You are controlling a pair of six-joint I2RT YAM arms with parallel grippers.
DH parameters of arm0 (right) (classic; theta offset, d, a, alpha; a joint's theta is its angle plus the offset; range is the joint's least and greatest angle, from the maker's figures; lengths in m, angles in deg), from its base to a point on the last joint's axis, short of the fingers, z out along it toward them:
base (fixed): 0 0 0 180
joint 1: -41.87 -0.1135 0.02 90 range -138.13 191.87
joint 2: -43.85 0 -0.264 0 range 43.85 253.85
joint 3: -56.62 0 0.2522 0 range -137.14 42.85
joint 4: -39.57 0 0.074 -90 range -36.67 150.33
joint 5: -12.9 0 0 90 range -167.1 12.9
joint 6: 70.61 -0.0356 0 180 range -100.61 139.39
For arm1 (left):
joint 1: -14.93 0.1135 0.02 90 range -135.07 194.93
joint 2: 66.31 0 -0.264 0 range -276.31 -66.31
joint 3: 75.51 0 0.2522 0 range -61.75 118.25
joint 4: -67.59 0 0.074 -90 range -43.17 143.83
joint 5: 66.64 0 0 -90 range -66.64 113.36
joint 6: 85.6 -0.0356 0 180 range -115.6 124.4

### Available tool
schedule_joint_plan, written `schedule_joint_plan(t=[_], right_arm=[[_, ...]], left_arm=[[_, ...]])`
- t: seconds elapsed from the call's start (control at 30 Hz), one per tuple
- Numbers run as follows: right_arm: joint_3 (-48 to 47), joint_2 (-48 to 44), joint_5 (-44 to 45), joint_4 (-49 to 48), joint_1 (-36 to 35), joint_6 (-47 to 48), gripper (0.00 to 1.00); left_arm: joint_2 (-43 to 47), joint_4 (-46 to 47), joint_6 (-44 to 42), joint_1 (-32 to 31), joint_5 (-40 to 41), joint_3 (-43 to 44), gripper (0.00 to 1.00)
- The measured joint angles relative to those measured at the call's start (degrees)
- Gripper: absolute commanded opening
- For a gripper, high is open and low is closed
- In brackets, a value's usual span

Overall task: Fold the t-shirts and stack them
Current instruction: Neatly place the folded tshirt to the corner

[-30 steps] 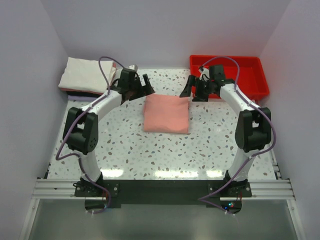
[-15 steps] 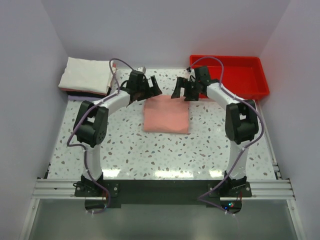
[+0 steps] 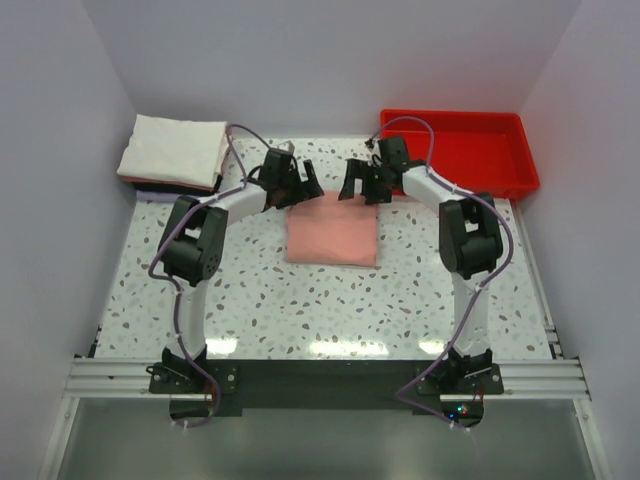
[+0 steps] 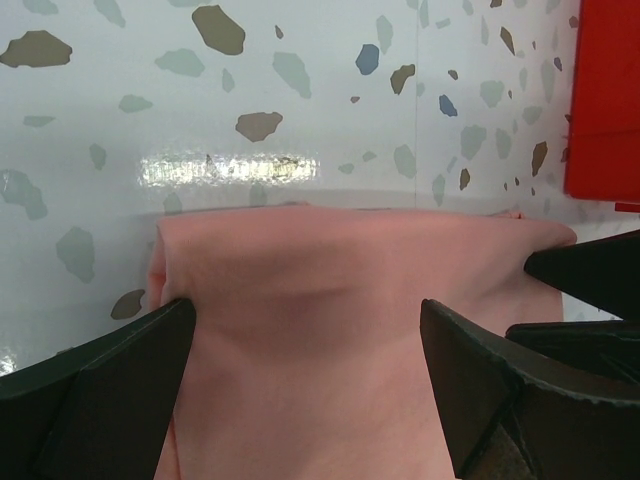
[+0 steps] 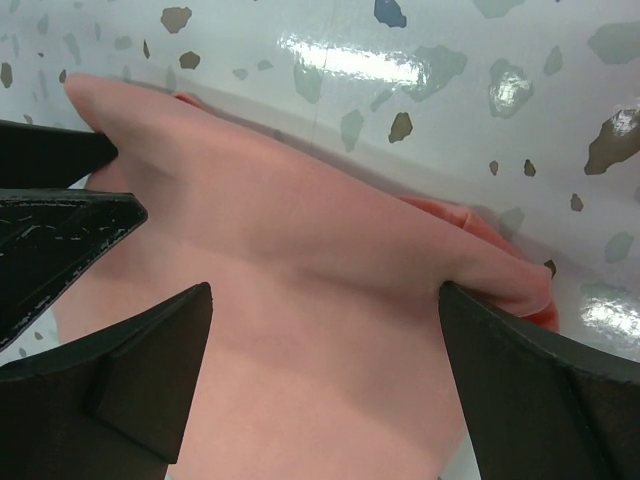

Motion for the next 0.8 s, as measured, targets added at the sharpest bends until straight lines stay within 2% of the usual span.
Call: schedule_joint_plan(t=[0.2, 0.47, 0.8], right_arm=[[4.4, -0.4, 1.8, -4.0, -2.1, 1.4, 0.99], [16.7, -7.3, 5.6, -12.6, -5.3, 0.7, 0.99], [30.3, -17.9, 12.0, -13.4, -11.1, -1.2, 0.99]], left_arm=[[1.9, 3.7, 0.0, 0.0, 0.3, -4.5, 1.0], [8.5, 6.2, 0.9, 0.0, 1.0, -14.5, 1.0], [25.8, 5.9, 2.8, 0.0, 3.6, -35.6, 1.0]])
